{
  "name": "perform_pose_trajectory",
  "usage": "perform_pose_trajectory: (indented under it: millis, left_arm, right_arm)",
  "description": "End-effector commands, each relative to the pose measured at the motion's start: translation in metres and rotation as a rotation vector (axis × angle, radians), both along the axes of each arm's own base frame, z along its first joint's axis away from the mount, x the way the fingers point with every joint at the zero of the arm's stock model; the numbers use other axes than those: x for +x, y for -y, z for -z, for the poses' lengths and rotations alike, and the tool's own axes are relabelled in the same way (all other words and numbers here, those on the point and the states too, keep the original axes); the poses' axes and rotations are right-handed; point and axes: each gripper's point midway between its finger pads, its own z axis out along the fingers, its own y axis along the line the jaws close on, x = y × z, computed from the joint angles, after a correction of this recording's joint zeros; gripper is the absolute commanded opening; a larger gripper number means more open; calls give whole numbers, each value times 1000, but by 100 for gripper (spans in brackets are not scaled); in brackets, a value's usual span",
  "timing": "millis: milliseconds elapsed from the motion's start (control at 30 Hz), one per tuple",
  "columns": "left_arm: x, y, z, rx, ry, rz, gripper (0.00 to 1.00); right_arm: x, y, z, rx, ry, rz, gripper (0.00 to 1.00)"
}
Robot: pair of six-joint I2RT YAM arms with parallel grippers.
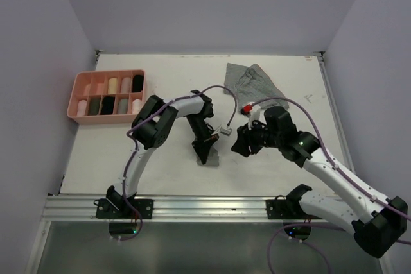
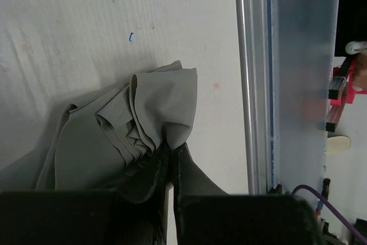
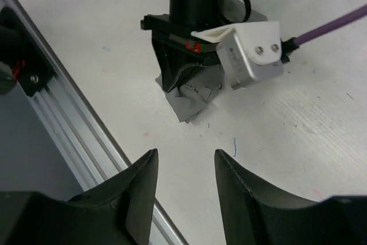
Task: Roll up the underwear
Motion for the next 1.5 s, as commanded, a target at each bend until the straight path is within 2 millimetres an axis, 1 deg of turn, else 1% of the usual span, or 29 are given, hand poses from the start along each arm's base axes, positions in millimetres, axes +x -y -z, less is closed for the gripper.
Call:
perform_pose_trajectory:
  millis: [0,33,67,100,133,167,233,267,300,333,367,400,433,467,533,567,600,633,800,867,900,1100,1133,1200,1233,1333,1367,1433,1467]
  left_arm:
    - [5,-29,56,72,93,148,4]
    - [3,-31,57,73,88,152,5]
    - [2,-32,58,74,84,154,5]
    - [2,-32,58,73,82,156,6]
    - [1,-33,60,76,76,156,6]
    - [1,-32,61,73,77,155,6]
    - [0,-33,62,74,70,155,6]
    - [-1,-34,63,75,67,157,7]
    - [-1,-34,64,71,67,162,7]
    - [-2,-35,64,71,65,164,7]
    - [-4,-37,65,73,58,163,7]
    - [-6,-38,65,75,53,165,8]
    - [-6,-39,65,72,52,166,8]
    - [-9,-41,65,74,46,168,8]
    - [-10,-42,66,75,42,170,10]
    - [-10,-41,66,73,38,166,10]
    - [-10,-42,66,72,37,164,11]
    - [-10,-41,66,69,36,162,11]
    - [-10,-41,67,69,32,163,12]
    - [-10,-41,67,70,32,162,13]
    - [-10,-41,67,72,31,159,13]
    - [-8,-41,65,67,33,150,14]
    - [-7,-40,65,66,34,147,15]
    - [-5,-39,60,59,38,132,17]
    - [-4,-37,58,48,39,122,18]
    - [7,-31,40,4,63,72,25]
    - [13,-32,35,0,67,44,28]
    - [24,-28,15,-48,113,13,30]
    - [35,-29,3,-65,142,-20,31]
  right_arm:
    - [-2,-16,-1,-95,137,-150,49]
    - [1,-23,0,-115,189,-204,50]
    - [-5,-33,3,-127,210,-259,53]
    - [-4,-38,8,-146,232,-283,54]
    - [1,-49,15,-163,266,-323,55]
    - [-5,-59,21,-167,282,-370,58]
    - [-3,-76,38,-197,305,-422,61]
    - [-11,-87,45,-207,313,-465,62]
    - [-15,-93,53,-217,318,-491,62]
    - [-11,-101,53,-222,364,-488,62]
    - [-20,-111,62,-227,368,-524,62]
    - [-24,-115,69,-226,374,-536,62]
    - [-24,-118,71,-230,389,-531,62]
    - [-28,-126,76,-225,400,-550,62]
    - [-31,-129,84,-239,406,-569,62]
    - [-32,-133,85,-238,426,-570,62]
    - [-34,-131,92,-245,422,-577,62]
    - [-33,-133,93,-241,429,-581,62]
    - [-39,-135,117,-283,399,-616,62]
    - [-39,-136,122,-282,392,-619,62]
    - [-41,-136,129,-289,375,-631,62]
    - [-48,-133,152,-310,329,-643,57]
    - [-50,-132,157,-317,316,-646,52]
    - [-52,-131,160,-315,304,-649,40]
    - [-53,-131,161,-313,295,-654,25]
    - [-57,-131,161,-307,280,-664,7]
    - [-58,-132,159,-303,277,-667,4]
    - [-63,-130,161,-301,245,-679,0]
    - [-65,-131,162,-297,233,-684,0]
